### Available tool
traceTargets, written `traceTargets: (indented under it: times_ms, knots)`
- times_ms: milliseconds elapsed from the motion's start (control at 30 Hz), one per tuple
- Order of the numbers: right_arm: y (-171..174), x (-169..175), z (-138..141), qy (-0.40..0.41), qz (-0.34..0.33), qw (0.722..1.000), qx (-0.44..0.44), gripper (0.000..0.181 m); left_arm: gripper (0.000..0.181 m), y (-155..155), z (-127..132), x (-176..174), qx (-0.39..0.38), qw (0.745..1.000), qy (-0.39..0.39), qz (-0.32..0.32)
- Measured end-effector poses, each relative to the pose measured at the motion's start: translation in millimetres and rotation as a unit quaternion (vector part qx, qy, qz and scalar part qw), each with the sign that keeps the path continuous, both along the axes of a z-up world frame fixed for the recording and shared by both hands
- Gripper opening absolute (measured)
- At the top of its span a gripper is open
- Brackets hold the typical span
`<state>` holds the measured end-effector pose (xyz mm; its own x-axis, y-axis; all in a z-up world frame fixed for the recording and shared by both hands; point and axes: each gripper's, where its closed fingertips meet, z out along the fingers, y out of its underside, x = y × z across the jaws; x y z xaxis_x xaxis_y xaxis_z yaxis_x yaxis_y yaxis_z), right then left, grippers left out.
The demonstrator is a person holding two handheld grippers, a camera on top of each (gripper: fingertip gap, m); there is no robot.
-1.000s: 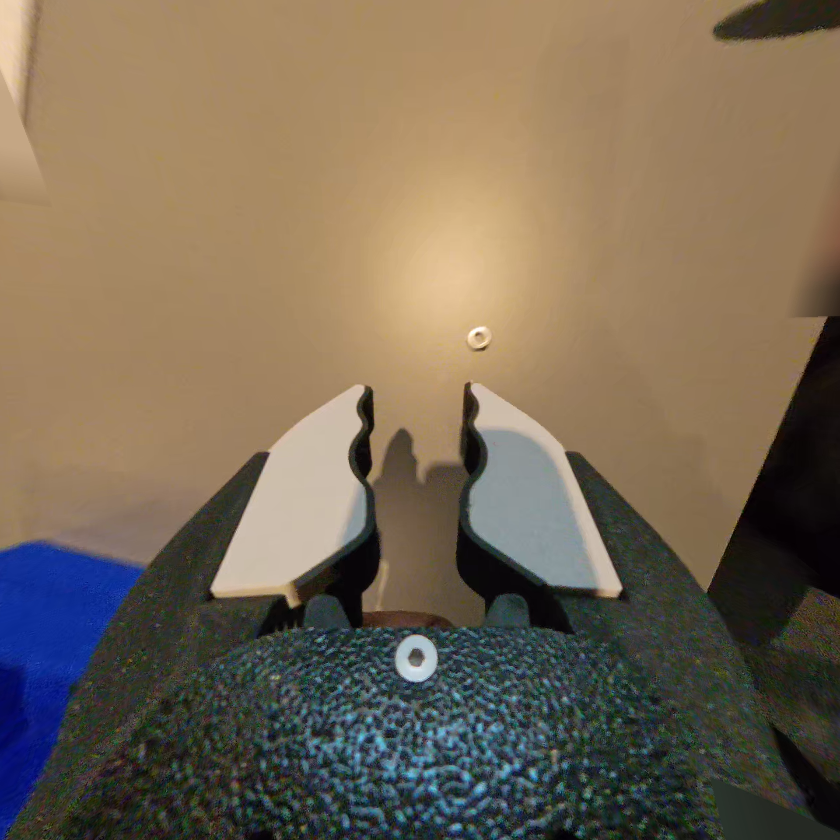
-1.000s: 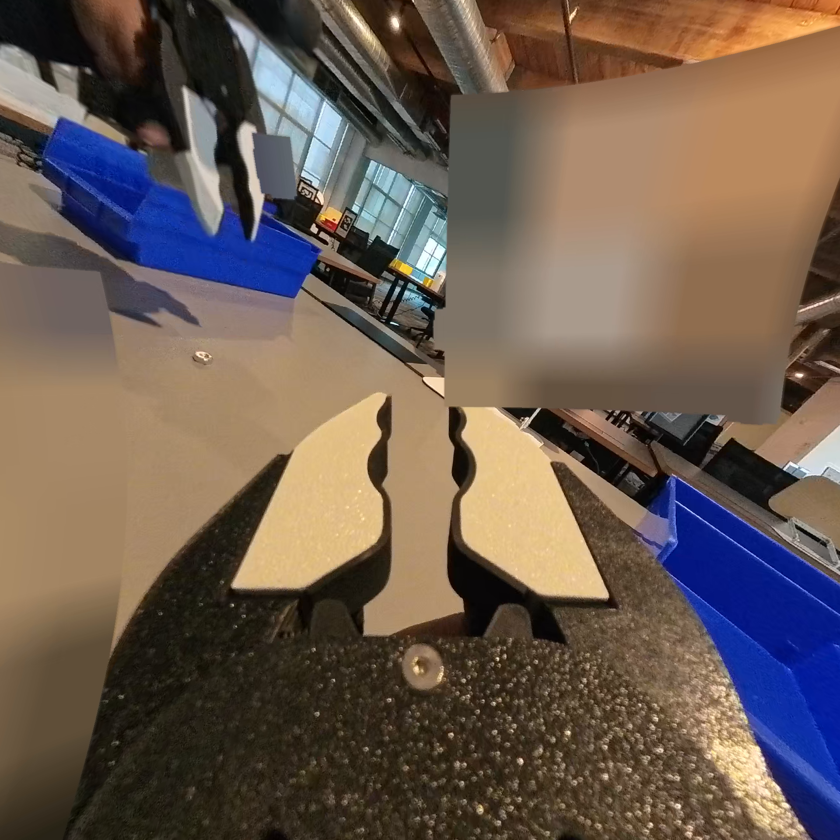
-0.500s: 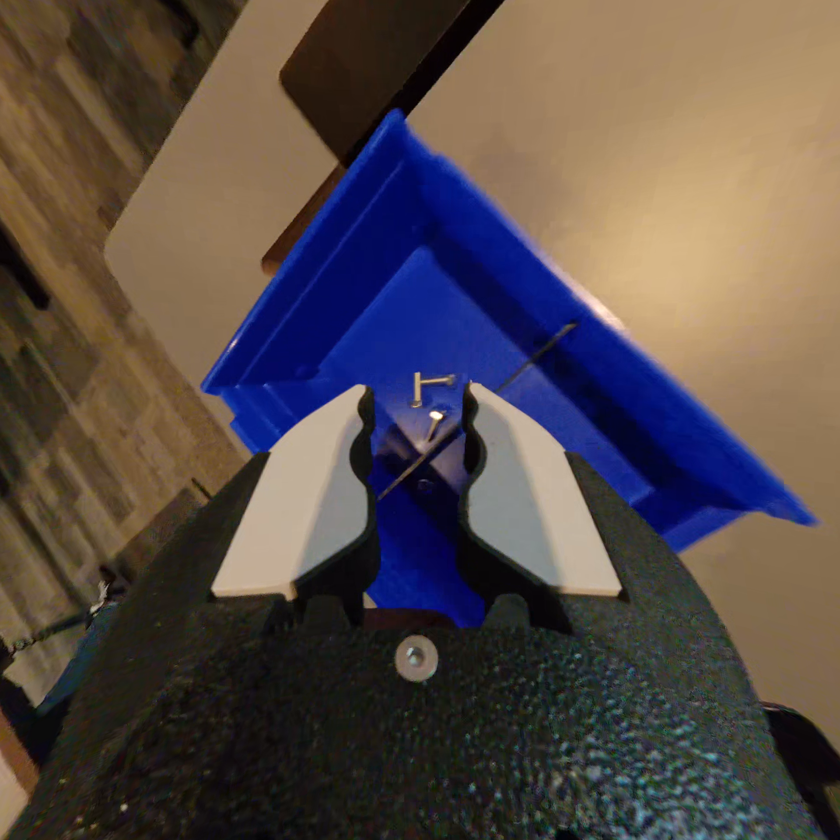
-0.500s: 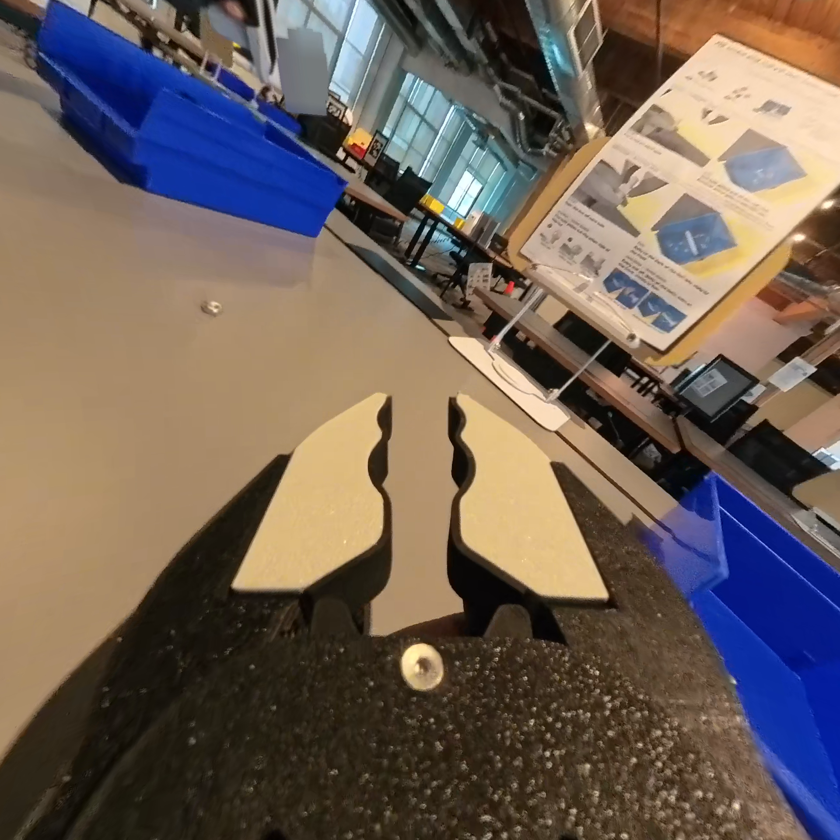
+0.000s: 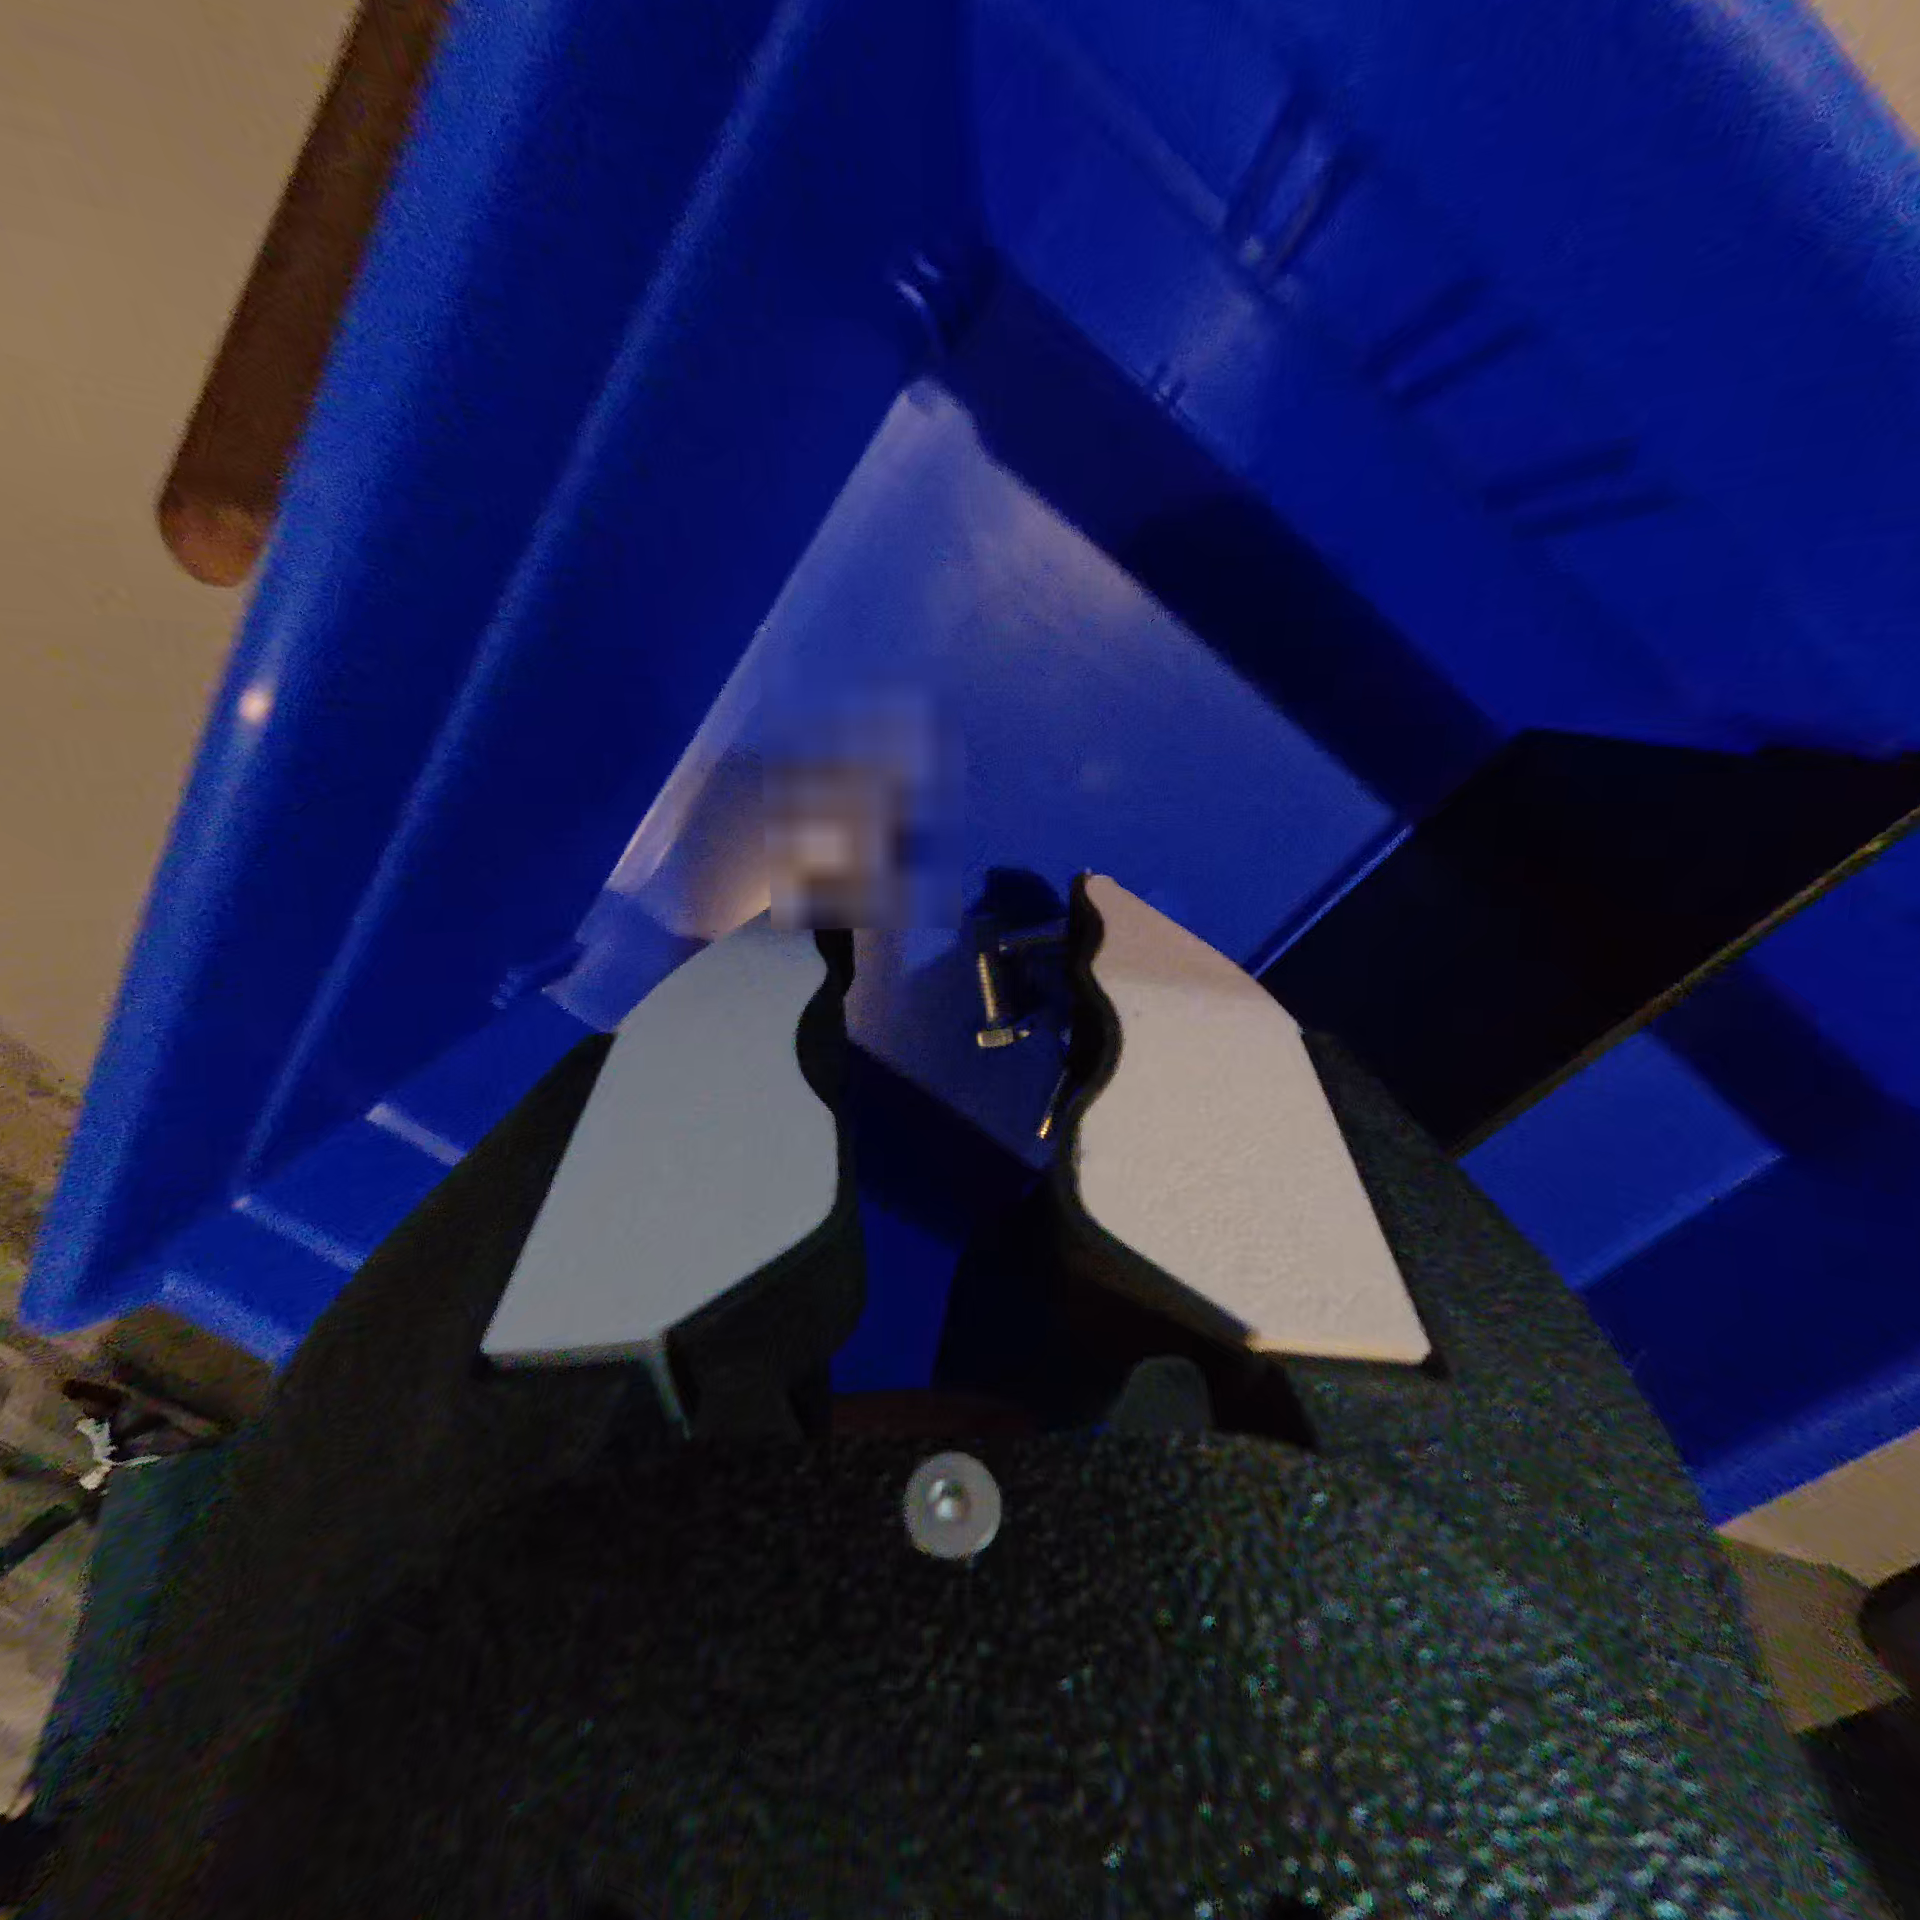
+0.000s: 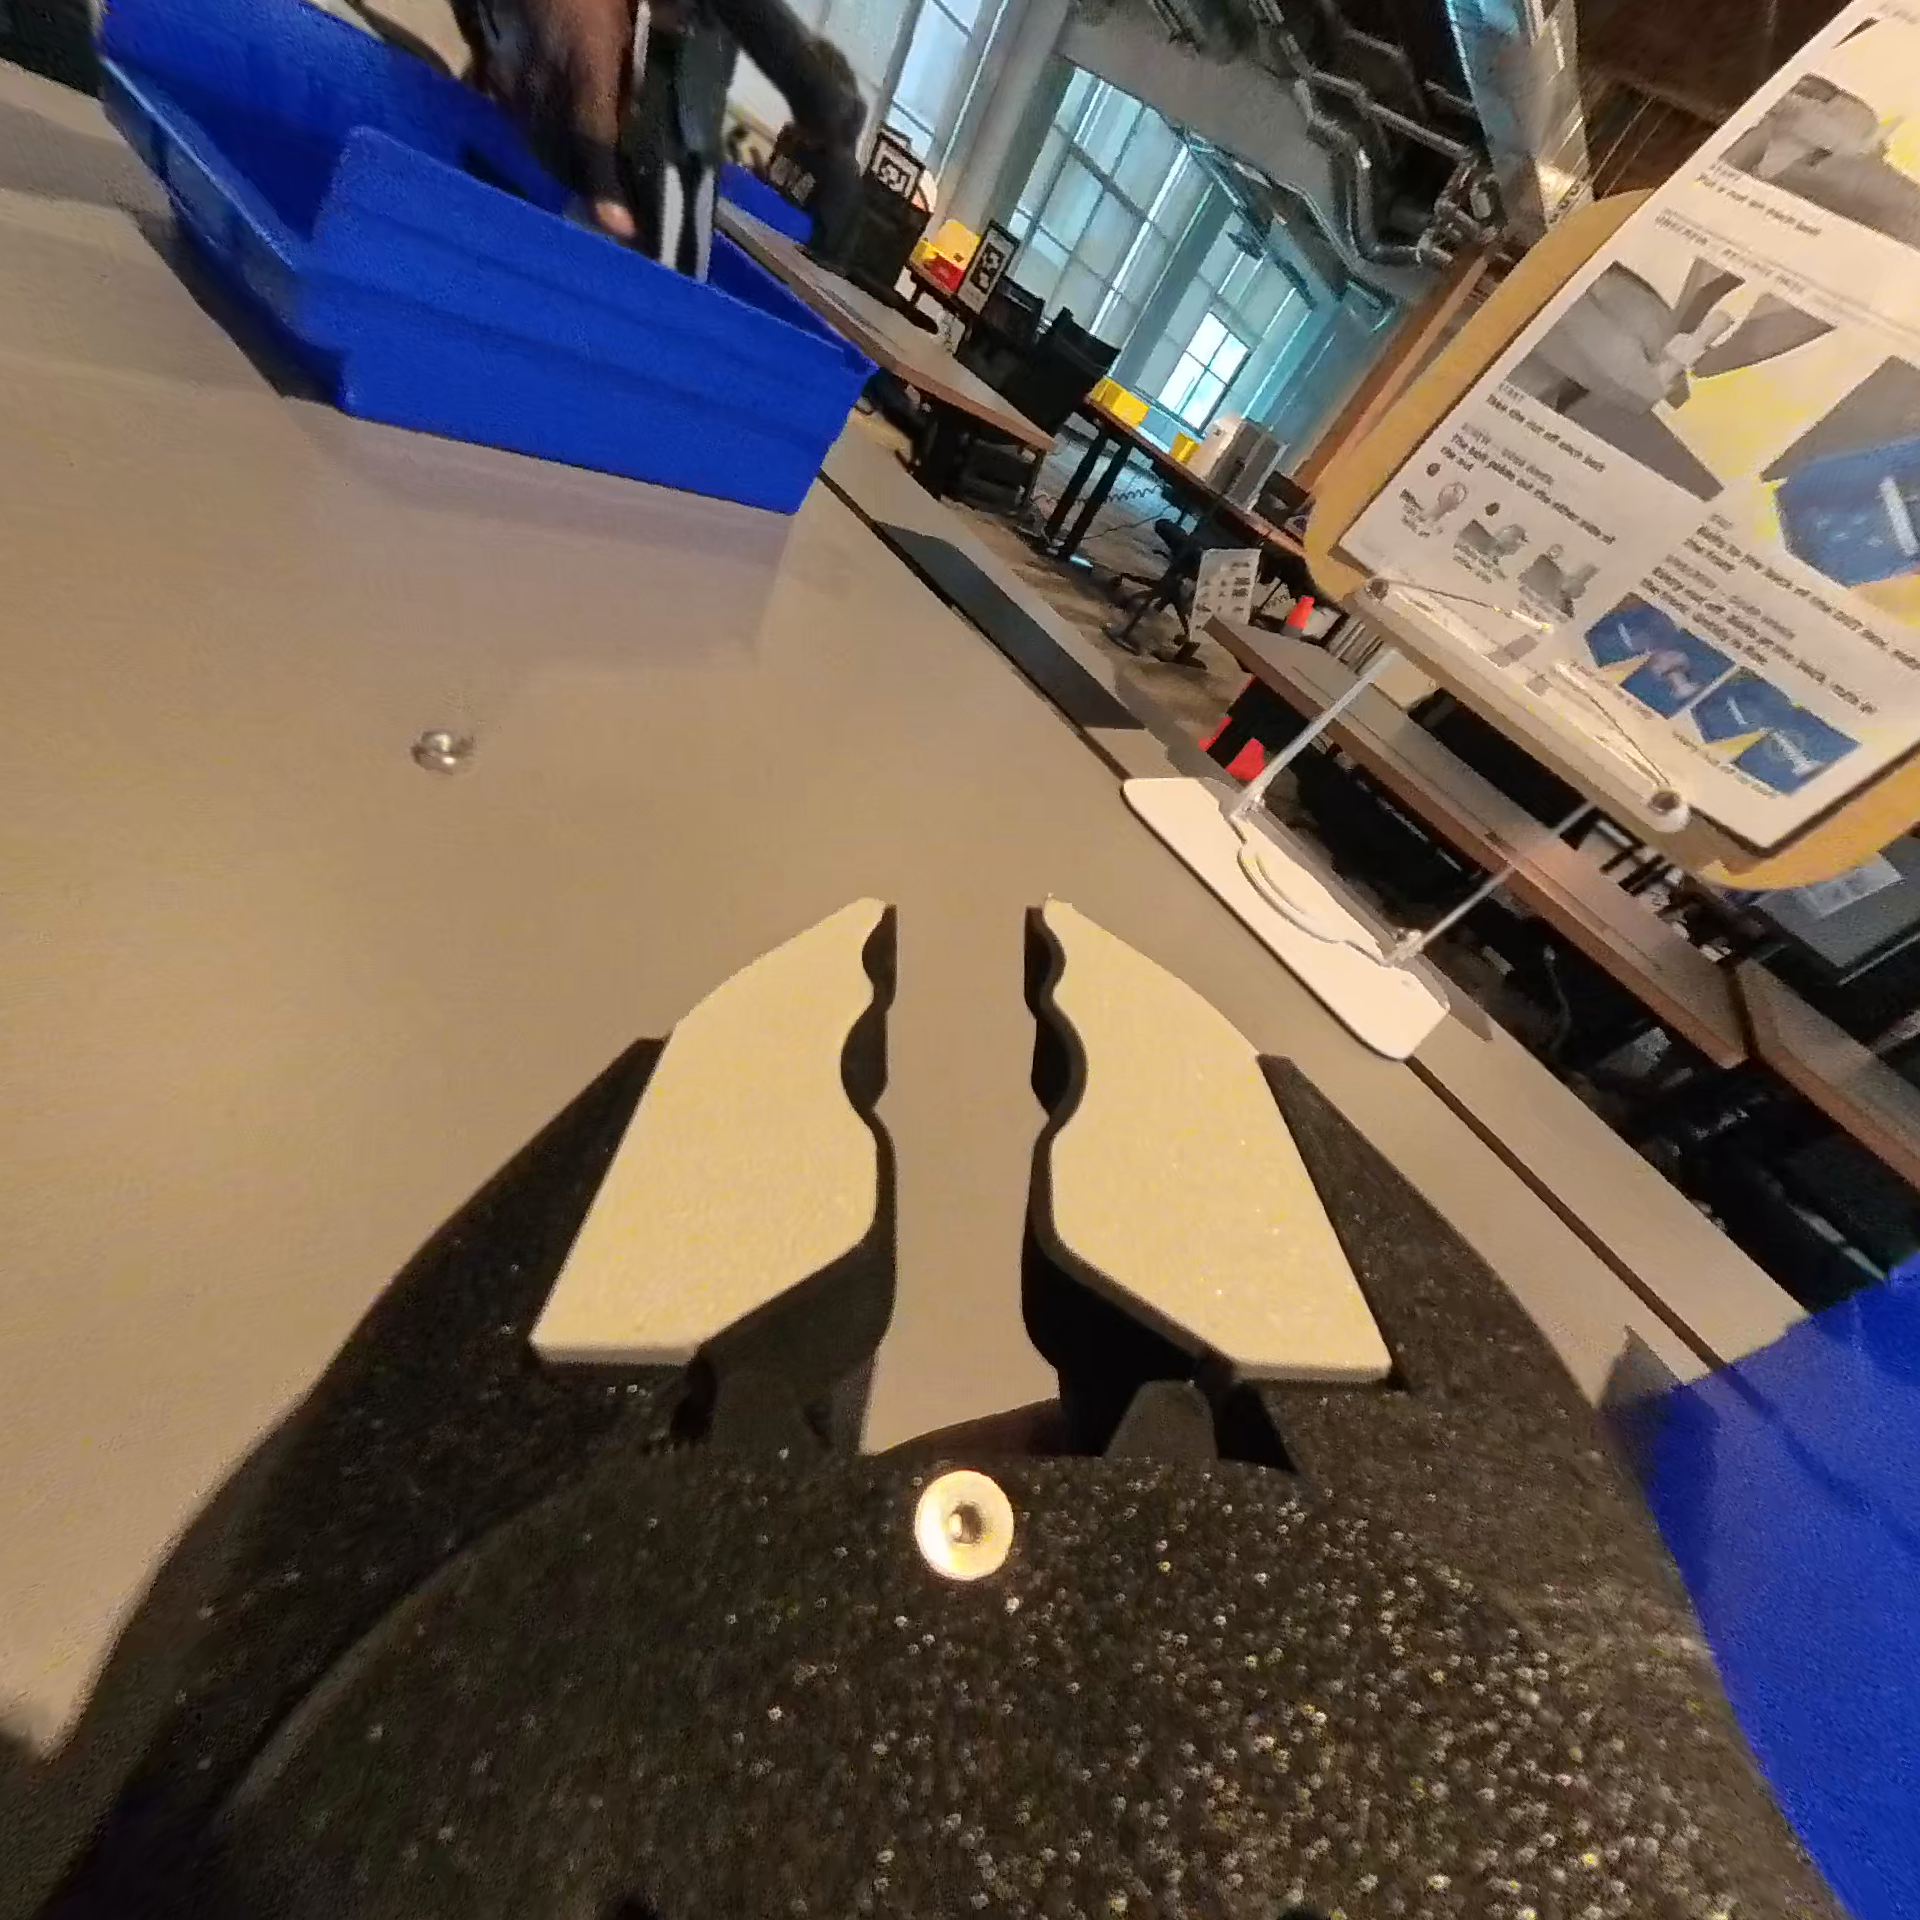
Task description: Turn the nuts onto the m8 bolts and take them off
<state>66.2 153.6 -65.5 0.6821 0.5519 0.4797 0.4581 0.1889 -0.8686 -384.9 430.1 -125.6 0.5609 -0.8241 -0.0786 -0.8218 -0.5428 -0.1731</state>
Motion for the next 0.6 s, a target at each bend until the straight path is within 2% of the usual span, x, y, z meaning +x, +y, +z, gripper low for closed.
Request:
traceTargets:
  times_ms: [133,267,333,600]
  knots:
    - [13.3,-11.6,-0.8,-0.006,0.011,1.000,-0.005,0.023,0.042,-8.5,-13.7,-3.9,-0.024,0.998,0.040,-0.046]
    - [17.9,-24.0,-2.5,-0.020,0.024,1.000,-0.004,0.023,0.040,-14.4,-13.2,0.0,-0.041,0.995,0.028,-0.085]
    - [18.4,-27.6,-3.1,-0.025,0.025,0.999,0.001,0.023,0.034,-20.0,-14.9,2.7,-0.048,0.993,0.027,-0.104]
    - [20.3,-32.6,-10.5,-0.024,0.029,0.999,-0.003,0.023,0.027,-35.4,-9.4,10.7,-0.015,0.988,0.049,-0.147]
